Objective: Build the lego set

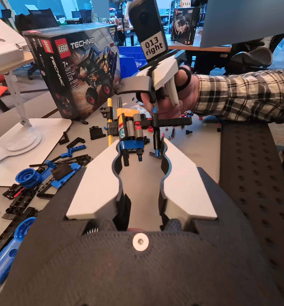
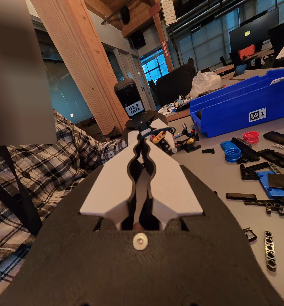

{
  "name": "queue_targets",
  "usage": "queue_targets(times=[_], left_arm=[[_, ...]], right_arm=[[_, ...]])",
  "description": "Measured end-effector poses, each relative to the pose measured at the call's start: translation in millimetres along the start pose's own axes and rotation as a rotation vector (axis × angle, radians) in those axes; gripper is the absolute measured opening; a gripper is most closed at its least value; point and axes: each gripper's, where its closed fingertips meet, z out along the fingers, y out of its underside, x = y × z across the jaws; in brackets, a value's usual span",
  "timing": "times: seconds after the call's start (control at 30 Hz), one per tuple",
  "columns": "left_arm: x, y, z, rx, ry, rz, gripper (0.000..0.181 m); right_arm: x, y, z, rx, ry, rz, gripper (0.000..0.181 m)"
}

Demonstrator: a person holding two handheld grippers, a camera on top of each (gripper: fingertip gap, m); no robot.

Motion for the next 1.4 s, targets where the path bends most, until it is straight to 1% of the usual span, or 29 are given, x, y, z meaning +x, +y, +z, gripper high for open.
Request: queue_targets(times=[0.3, 0.47, 0.6, 0.83, 0.93, 1.17, 1.4], left_arm=[[-2, 7, 2, -0.036, -0.004, -0.007, 0.042], [-1, 10, 3, -0.054, -0.007, 0.015, 0.042], [0, 9, 2, -0.049, -0.01, 0.03, 0.042], [4, 5, 0, -0.004, 0.04, -0.005, 0.042], [4, 9, 0, -0.023, 0.036, 0.035, 0.042], [8, 10, 0, -0.034, 0.033, 0.099, 0.041], [9, 23, 2, -0.101, 0.021, 0.174, 0.041]], right_arm=[[5, 12, 5, -0.08, 0.052, -0.046, 0.0], [4, 15, 6, -0.098, 0.047, -0.051, 0.0], [2, 15, 7, -0.098, 0.043, -0.085, 0.0], [-8, 15, 12, -0.121, 0.04, -0.203, 0.0], [-5, 19, 11, -0.162, 0.051, -0.203, 0.0], [-11, 23, 12, -0.18, 0.015, -0.207, 0.0], [-10, 37, 15, -0.256, 0.019, -0.224, 0.0]])
